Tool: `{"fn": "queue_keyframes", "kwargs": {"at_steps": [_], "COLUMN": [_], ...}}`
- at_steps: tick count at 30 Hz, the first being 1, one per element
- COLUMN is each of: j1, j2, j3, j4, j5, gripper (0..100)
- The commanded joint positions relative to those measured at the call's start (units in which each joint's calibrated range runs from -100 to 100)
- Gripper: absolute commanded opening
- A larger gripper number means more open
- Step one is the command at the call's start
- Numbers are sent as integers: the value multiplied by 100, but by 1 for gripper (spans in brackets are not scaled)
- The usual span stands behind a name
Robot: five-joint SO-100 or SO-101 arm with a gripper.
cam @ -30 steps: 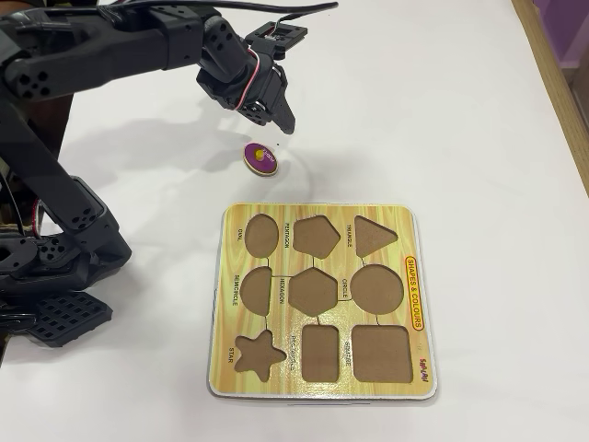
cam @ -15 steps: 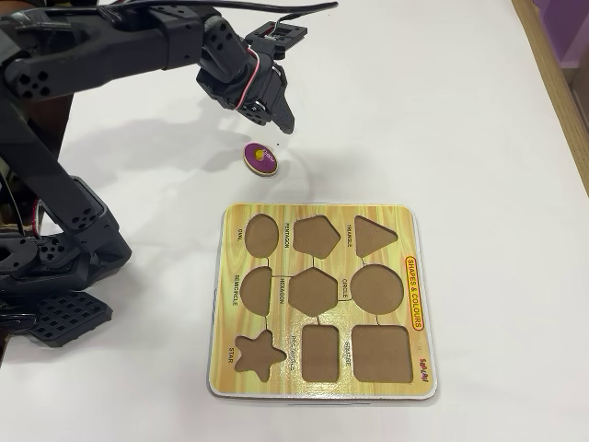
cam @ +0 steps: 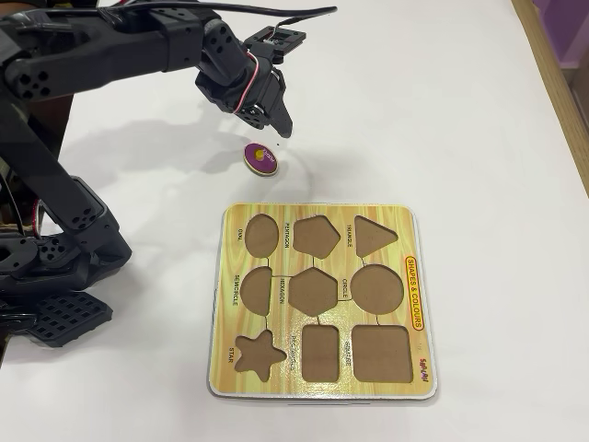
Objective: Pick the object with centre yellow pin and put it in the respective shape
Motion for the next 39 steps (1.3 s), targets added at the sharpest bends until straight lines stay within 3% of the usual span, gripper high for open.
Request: {"fn": "queue_keyframes", "kwargs": {"at_steps": [1, 39], "j1": [-13, 26], "j2": [-150, -158], "j3": [-45, 117], "j4": [-17, 424], "j5": [7, -55], "gripper": [15, 15]}}
